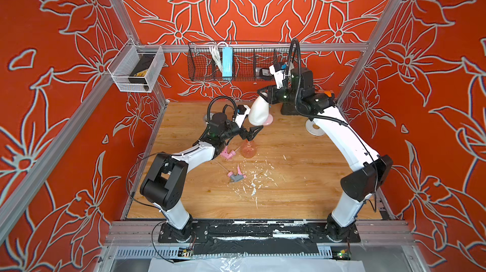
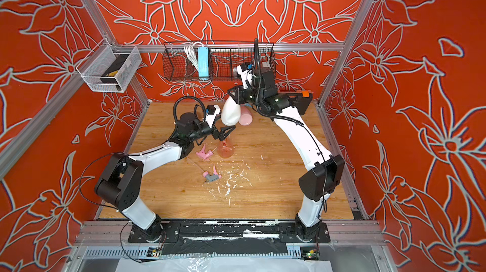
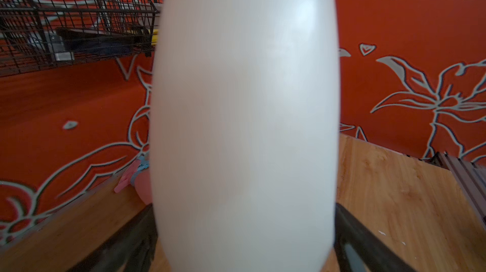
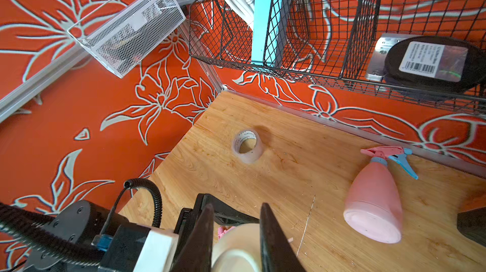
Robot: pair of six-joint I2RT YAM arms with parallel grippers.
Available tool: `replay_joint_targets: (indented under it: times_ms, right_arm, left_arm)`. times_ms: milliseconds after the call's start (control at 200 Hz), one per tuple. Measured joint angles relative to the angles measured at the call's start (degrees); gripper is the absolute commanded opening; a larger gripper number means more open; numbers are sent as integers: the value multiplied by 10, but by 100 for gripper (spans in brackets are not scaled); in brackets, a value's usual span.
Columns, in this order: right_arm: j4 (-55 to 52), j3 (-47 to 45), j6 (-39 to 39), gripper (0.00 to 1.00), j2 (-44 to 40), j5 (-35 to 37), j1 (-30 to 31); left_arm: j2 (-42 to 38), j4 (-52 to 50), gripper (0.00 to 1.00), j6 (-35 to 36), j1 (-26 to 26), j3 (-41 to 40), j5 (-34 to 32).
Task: Attach spray nozzles to spray bottles
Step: Pick up the spray bottle from the center of the board.
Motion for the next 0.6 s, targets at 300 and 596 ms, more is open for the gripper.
replay_joint_targets:
  times_ms: [300, 596]
  right_arm:
    - [0, 0, 0, 5, 0, -2, 5]
    - [7, -11, 0, 7, -1, 0, 7]
  left_arm:
    - [0, 19, 85, -3, 0, 0, 2]
    - [3, -5, 78, -7, 0, 10, 15]
